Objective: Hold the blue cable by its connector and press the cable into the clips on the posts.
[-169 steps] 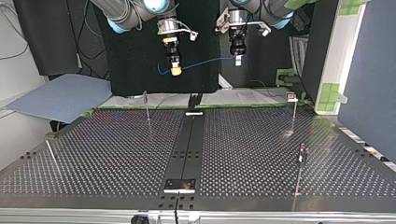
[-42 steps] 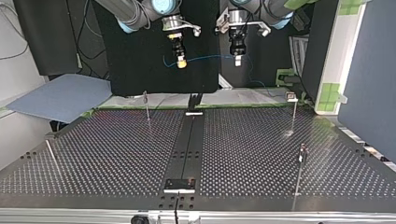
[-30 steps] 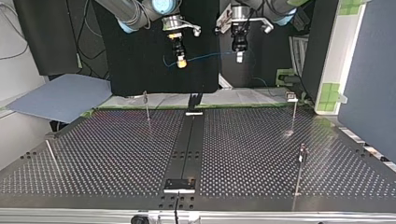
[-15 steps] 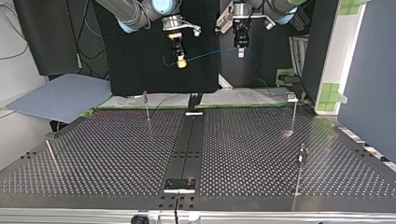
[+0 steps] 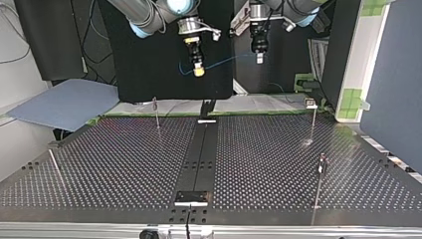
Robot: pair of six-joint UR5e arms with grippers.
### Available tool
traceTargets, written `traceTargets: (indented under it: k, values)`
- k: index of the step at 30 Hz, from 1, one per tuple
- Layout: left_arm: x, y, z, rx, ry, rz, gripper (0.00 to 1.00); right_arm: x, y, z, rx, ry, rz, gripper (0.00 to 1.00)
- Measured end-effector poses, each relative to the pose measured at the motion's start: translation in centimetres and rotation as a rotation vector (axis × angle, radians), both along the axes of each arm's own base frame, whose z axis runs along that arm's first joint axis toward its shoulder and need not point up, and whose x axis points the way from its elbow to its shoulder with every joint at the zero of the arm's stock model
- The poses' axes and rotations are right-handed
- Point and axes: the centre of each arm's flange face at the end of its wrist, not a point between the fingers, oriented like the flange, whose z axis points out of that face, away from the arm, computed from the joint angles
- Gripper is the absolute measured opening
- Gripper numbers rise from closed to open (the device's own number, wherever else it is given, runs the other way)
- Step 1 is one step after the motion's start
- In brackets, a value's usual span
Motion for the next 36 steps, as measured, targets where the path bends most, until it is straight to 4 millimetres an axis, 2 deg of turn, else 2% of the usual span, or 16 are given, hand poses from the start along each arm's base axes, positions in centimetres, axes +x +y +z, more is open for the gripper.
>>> traceTargets:
  k: [12, 22, 28, 36]
  values:
    - [1.3, 0.8, 4.3, -0.039, -0.043, 0.115, 0.00, 0.7, -2.4, 7.5, -0.014, -0.074, 0.008, 0.00]
    - [3.5, -0.1, 9.9, -0.118, -0.121, 0.144, 0.00, 1.8, -4.4, 15.0, -0.065, -0.135, 0.030, 0.00]
    - [4.0, -0.1, 13.2, -0.185, -0.161, 0.171, 0.00, 2.3, -4.8, 20.0, -0.101, -0.171, 0.051, 0.00]
    - [4.3, 0.3, 17.3, -0.249, -0.212, 0.222, 0.00, 1.6, -4.7, 24.7, -0.122, -0.190, 0.060, 0.00]
